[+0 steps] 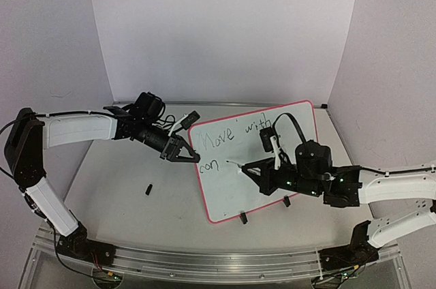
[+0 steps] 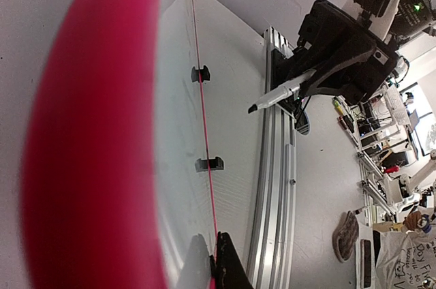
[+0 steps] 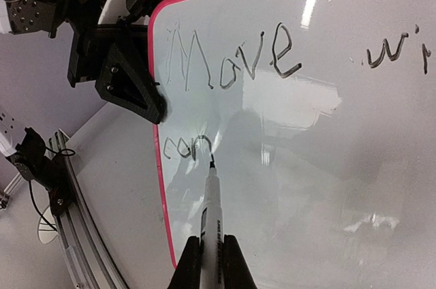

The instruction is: Write a sentence on the whiteboard

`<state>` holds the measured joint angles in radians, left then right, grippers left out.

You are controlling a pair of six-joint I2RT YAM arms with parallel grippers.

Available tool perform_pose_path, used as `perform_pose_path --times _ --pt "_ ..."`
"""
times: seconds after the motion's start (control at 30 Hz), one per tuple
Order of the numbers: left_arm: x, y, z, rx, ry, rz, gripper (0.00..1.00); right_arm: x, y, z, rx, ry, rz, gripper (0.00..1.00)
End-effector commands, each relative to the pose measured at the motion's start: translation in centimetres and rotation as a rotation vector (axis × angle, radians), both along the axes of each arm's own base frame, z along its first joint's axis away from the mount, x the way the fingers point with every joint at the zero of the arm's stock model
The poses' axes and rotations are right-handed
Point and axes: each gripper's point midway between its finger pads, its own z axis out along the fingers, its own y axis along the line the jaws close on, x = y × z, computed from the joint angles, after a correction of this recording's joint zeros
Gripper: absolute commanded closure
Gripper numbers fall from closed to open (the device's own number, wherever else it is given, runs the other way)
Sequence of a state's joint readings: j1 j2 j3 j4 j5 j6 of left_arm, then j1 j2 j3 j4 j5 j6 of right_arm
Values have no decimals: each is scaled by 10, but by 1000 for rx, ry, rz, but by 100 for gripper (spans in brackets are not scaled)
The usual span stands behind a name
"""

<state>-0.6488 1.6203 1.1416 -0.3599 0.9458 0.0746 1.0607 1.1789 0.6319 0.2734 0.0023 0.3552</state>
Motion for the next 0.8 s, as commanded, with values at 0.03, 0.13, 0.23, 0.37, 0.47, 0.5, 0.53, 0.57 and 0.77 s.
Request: perform_pose_path --times 0.03,0.13,0.23,0.37,0.47,0.5,0.53,0.57,0.77 --pt "-10 -6 7 -7 -59 -53 100 4 -5 4 14 -7 24 100" --pt "-11 -7 6 -5 -56 -56 100 10 -5 8 34 -18 8 100" --pt "-11 -7 5 -1 -54 -56 100 16 -3 11 54 -26 -4 100" --pt "-11 -7 5 0 -55 -57 100 22 3 12 68 -33 -11 100" --pt "-12 -7 5 0 -56 -57 100 26 8 12 72 -35 -12 100" --pt "-12 -7 5 1 -56 -57 100 27 9 12 71 -34 -14 100" --pt "-12 -7 4 2 -58 -57 100 29 10 13 72 -36 -18 100" --pt "-12 -7 5 1 -59 -58 100 30 11 12 71 -36 -22 100" --pt "-12 -7 5 2 -60 -58 100 40 11 9 59 -42 -60 100"
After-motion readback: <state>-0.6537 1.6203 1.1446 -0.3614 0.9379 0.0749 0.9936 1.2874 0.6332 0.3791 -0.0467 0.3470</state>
